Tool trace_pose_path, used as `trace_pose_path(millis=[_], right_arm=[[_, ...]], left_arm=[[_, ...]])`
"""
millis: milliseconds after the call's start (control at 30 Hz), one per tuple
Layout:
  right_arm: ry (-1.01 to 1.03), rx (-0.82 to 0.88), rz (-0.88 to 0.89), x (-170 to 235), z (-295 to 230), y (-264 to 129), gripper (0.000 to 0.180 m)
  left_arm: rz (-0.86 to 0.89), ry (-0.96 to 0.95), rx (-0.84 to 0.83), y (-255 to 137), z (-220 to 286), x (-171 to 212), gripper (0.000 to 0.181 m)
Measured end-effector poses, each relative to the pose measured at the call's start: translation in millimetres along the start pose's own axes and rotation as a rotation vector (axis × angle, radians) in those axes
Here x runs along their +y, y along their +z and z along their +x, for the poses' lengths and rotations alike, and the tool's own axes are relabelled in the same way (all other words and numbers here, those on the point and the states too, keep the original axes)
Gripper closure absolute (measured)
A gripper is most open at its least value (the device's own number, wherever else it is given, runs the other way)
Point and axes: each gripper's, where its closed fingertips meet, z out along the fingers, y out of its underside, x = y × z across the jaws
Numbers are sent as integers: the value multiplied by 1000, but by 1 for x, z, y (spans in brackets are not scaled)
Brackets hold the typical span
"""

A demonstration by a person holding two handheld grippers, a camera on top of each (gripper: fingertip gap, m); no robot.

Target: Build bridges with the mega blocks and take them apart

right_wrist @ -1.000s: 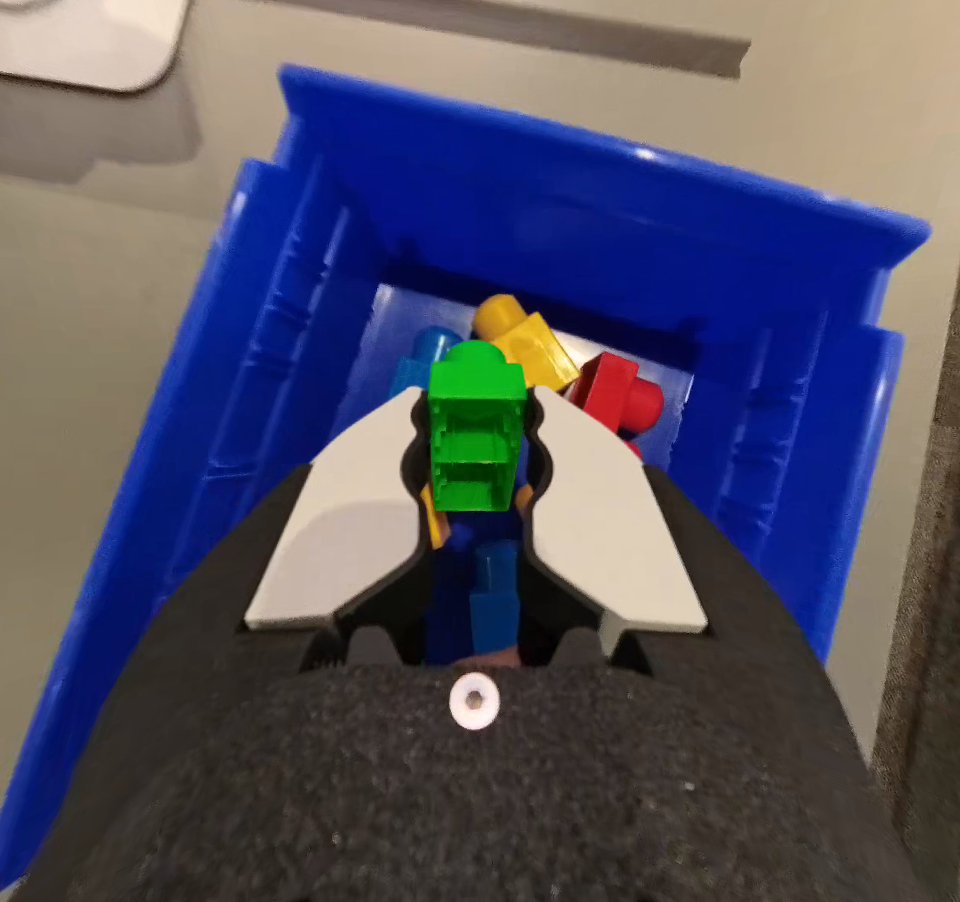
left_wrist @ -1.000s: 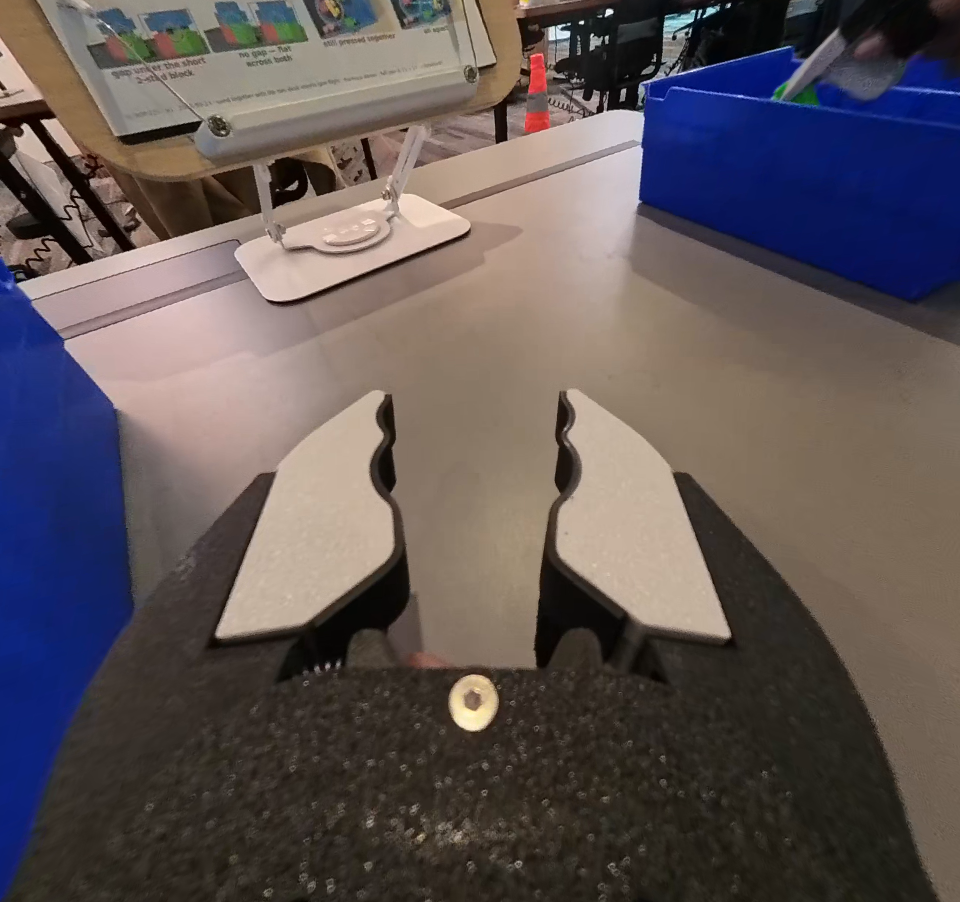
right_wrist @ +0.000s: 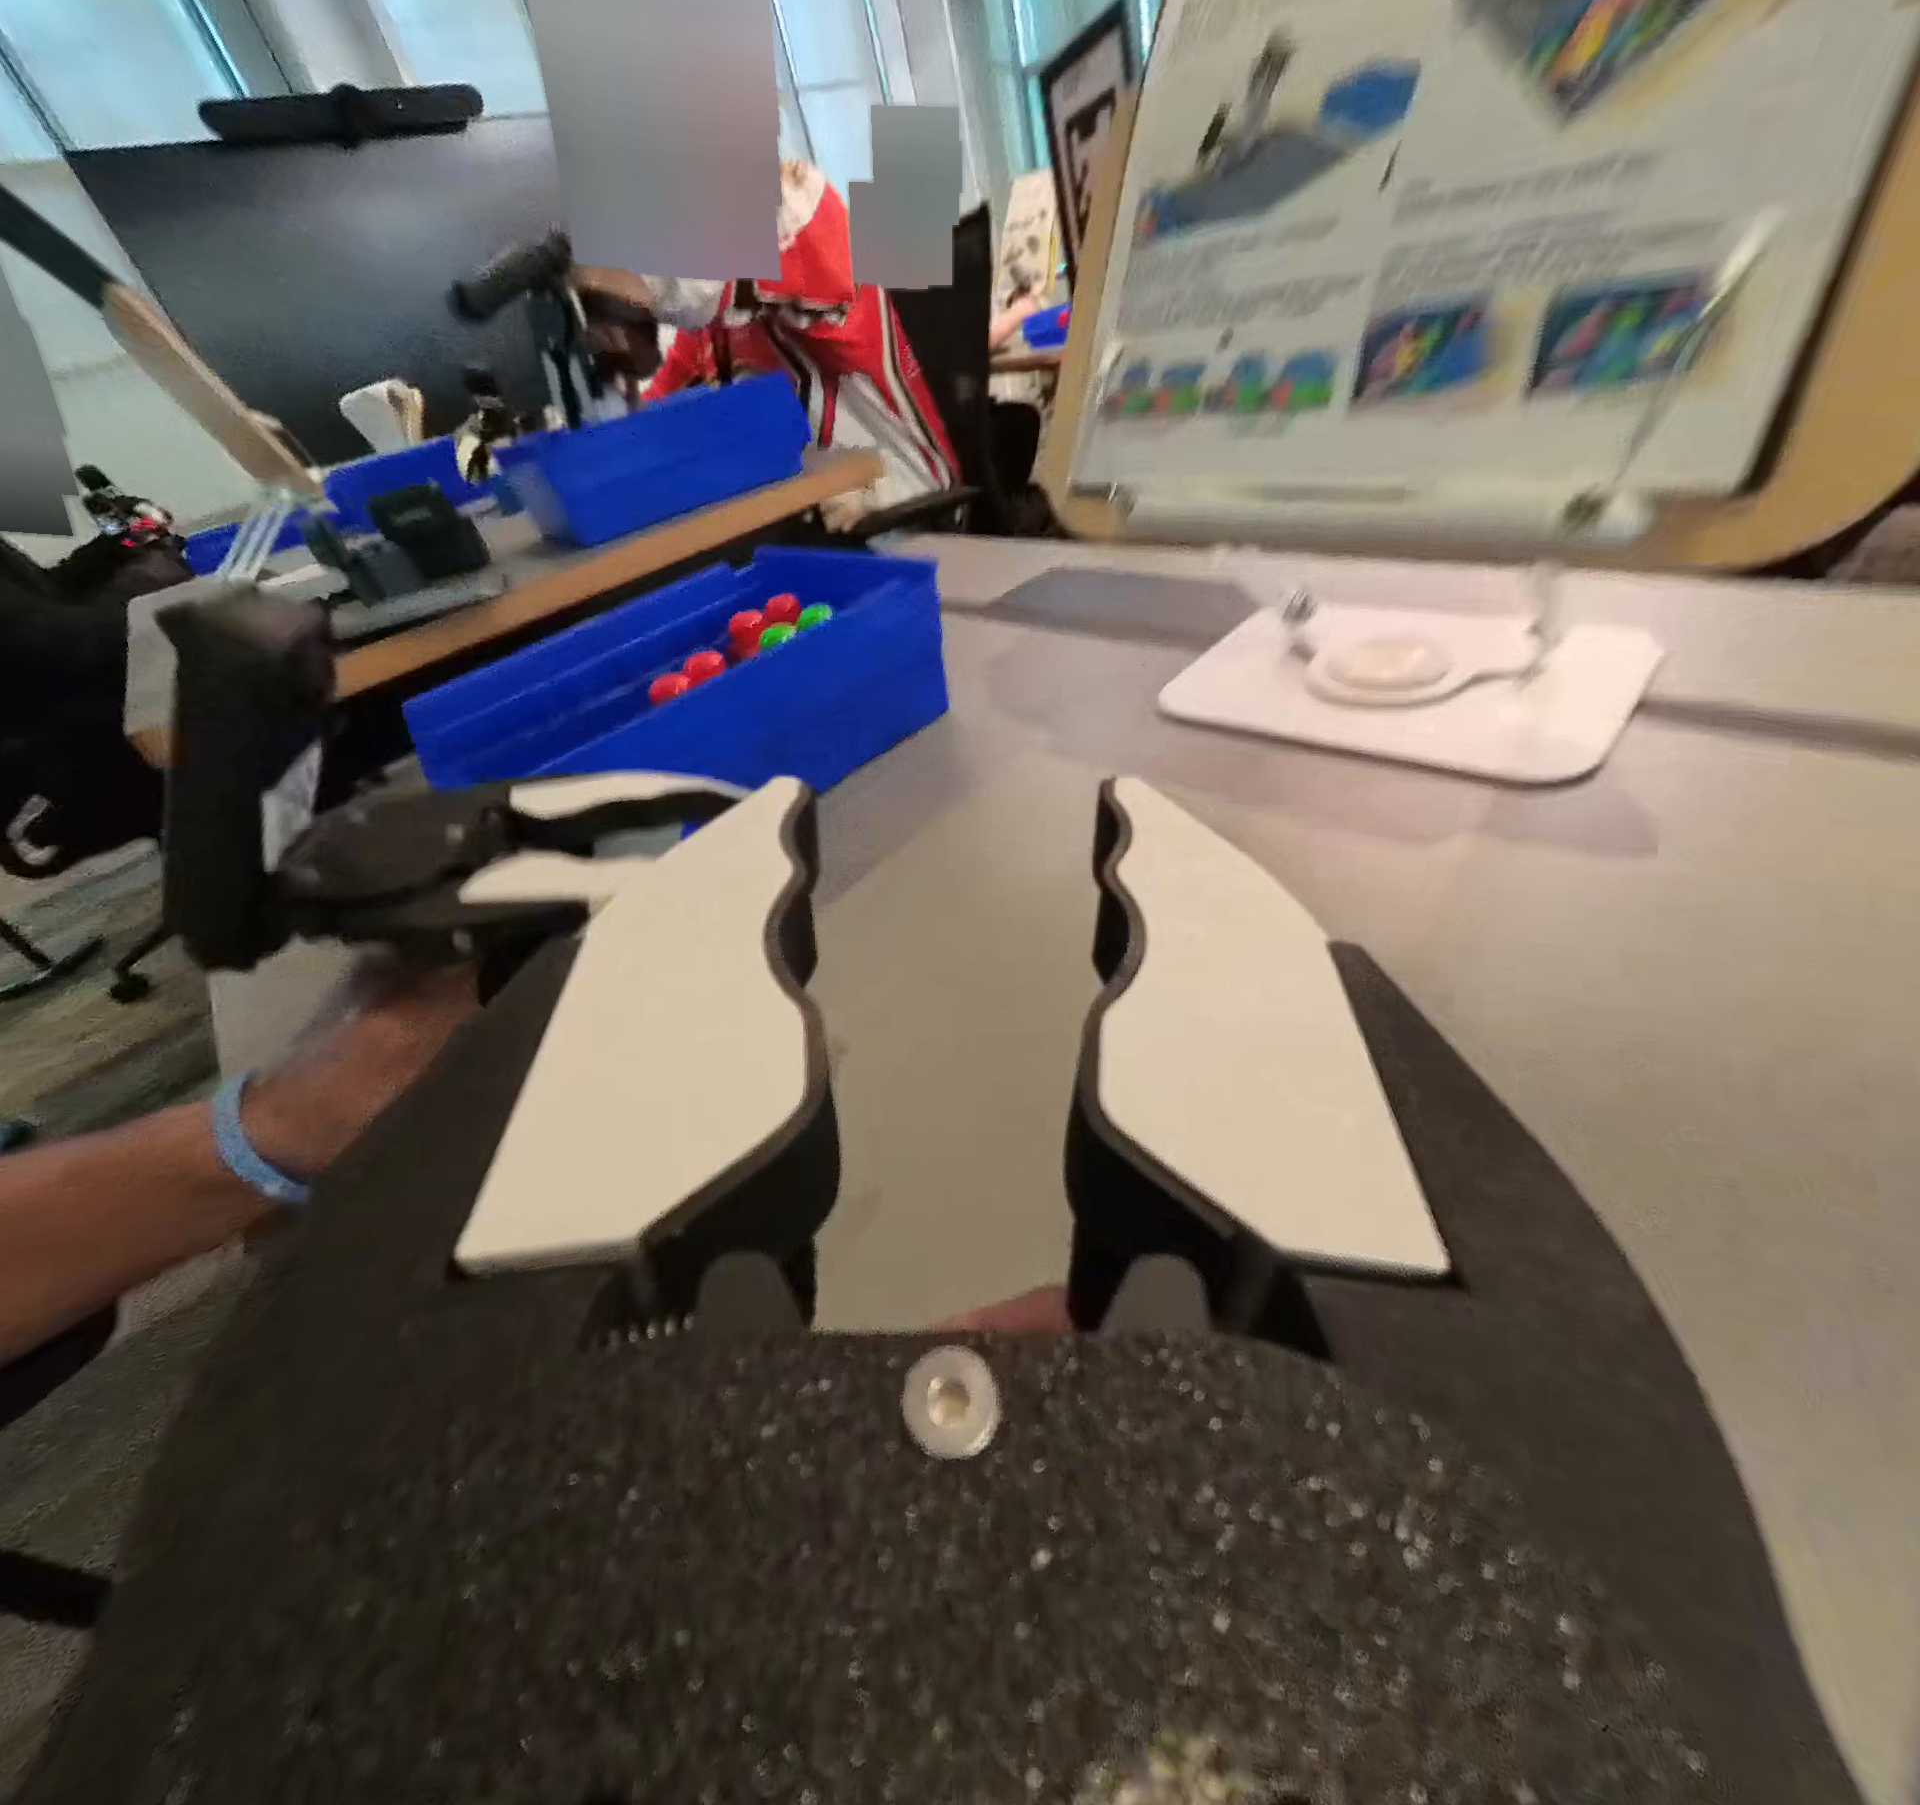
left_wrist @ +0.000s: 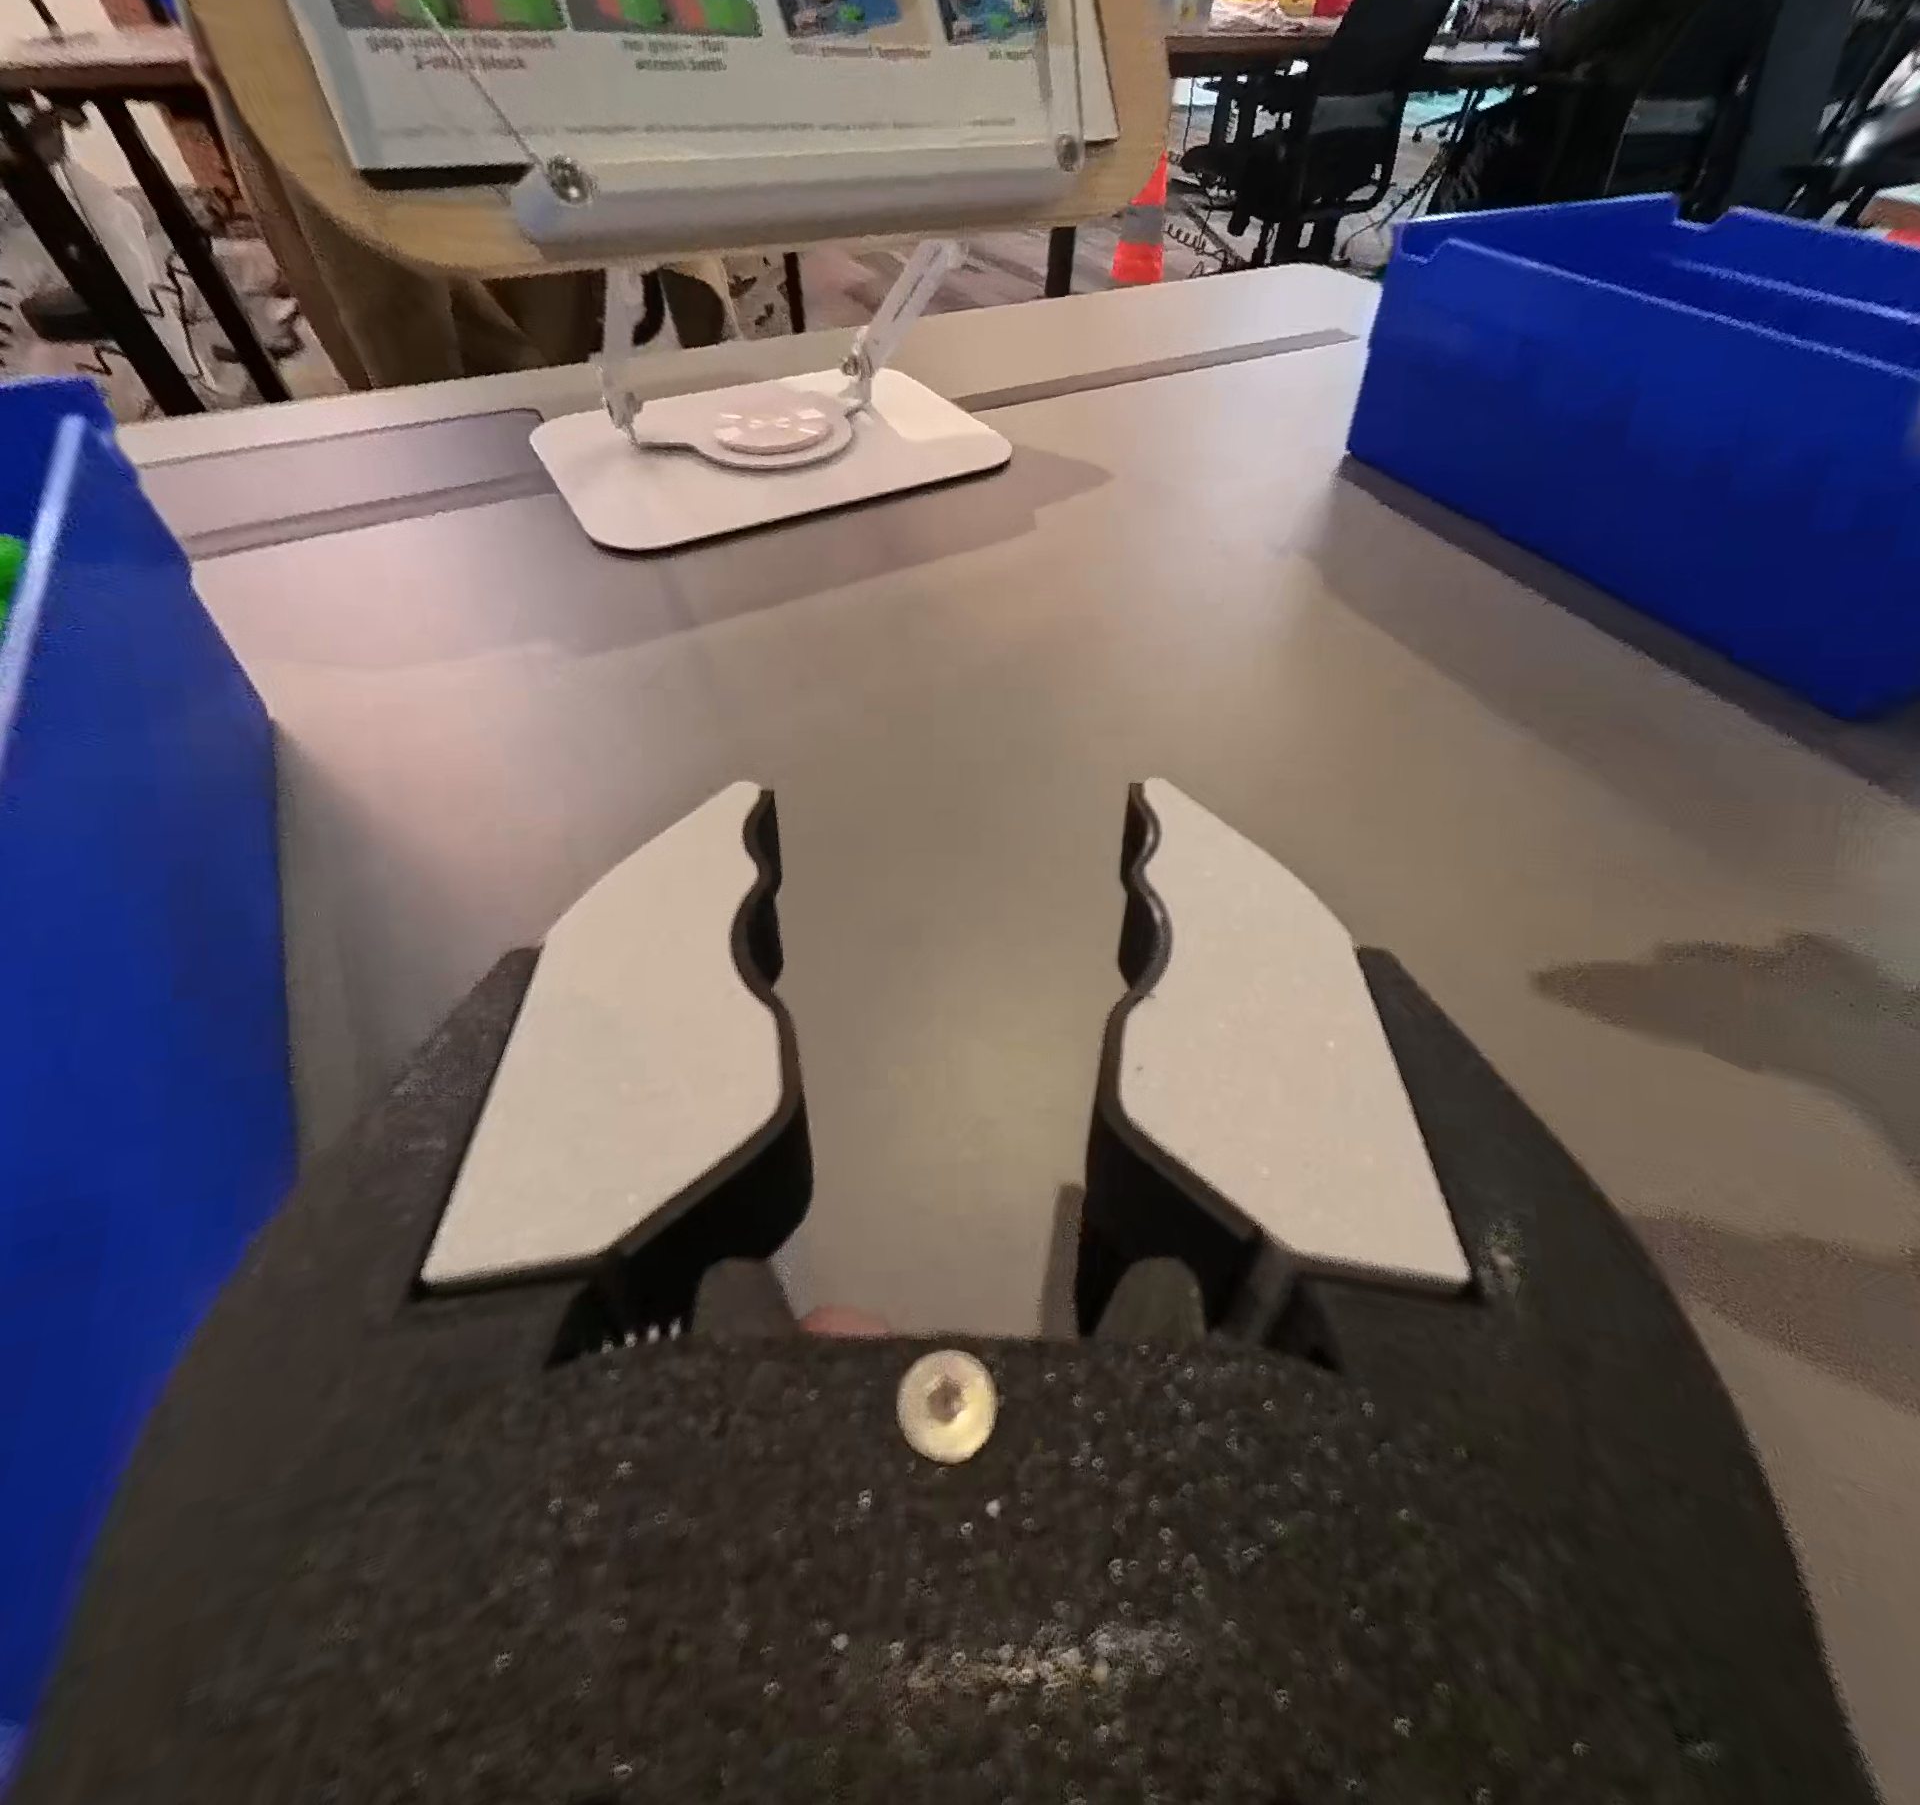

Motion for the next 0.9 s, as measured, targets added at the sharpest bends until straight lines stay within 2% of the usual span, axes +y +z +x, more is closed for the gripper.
trace_pose_path(millis=[67, 200, 400, 533, 600, 733, 800, 900], right_arm=[[10, -10, -79, 35, -1, 18, 127], [-32, 20, -122, 63, 11, 31, 127], [-60, 24, -107, 65, 14, 27, 130], [-83, 19, -100, 63, 11, 28, 131], [-84, 15, -95, 62, 10, 28, 131], [-56, -28, -79, 59, 2, 25, 131], [-72, -30, -66, 57, 0, 23, 132], [-65, -52, -58, 55, -4, 23, 132]], left_arm=[[-9, -36, 15, 0, -1, 2, 118], [-7, -41, 4, -2, -5, 2, 119], [-18, -13, -15, -3, -3, 2, 120], [-34, 48, -85, -33, -4, -35, 122], [-109, 112, -173, -57, -24, -61, 125], [-327, 54, -324, -79, -99, -96, 127], [-437, -15, -420, -75, -146, -94, 124], [-595, -181, -476, -62, -197, -68, 119]])
